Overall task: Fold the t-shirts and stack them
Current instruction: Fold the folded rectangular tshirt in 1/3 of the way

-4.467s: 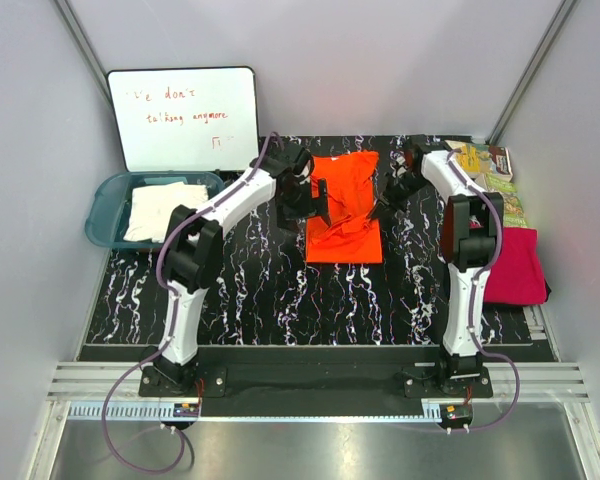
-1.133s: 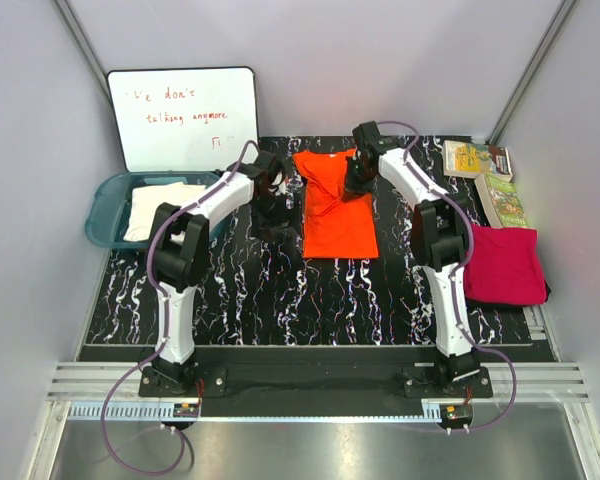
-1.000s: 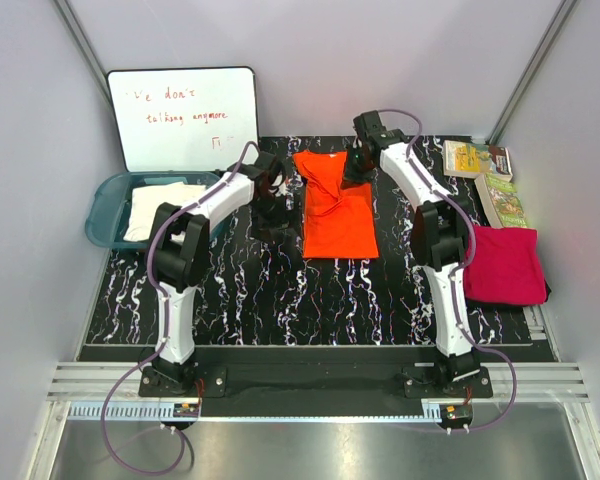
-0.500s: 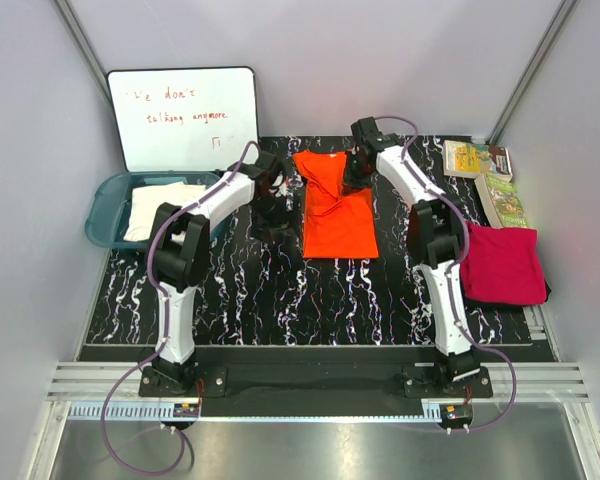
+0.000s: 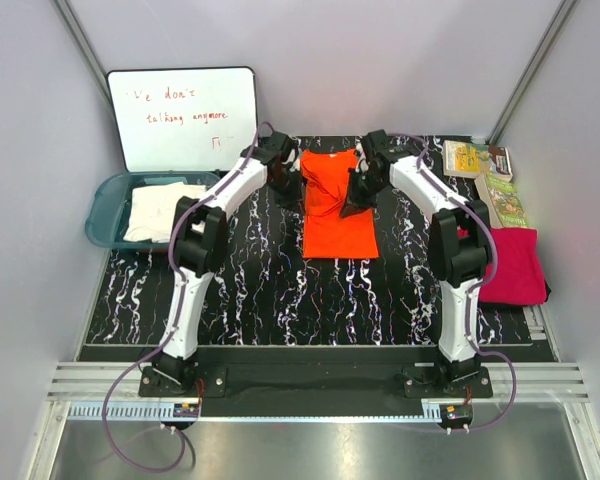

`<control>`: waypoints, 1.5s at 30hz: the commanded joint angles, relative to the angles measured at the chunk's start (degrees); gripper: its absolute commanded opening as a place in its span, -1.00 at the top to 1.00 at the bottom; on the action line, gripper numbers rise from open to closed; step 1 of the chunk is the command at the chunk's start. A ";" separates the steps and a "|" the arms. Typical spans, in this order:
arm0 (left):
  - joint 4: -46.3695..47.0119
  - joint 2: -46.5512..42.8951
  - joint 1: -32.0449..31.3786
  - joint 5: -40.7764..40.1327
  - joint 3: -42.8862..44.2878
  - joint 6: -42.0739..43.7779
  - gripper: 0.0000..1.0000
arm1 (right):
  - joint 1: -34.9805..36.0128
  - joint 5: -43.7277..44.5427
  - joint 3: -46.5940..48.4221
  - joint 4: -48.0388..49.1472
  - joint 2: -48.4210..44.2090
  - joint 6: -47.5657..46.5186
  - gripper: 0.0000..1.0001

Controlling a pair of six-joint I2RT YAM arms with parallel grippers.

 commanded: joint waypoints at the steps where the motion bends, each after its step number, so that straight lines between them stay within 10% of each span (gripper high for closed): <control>1: 2.02 3.09 -0.69 4.02 2.18 -4.13 1.00 | 1.78 -6.01 -2.26 -1.15 1.66 -1.30 1.00; 45: 14.76 9.69 3.26 -5.37 7.20 -16.45 1.00 | 4.95 -1.09 -5.95 -6.07 6.85 -5.95 1.00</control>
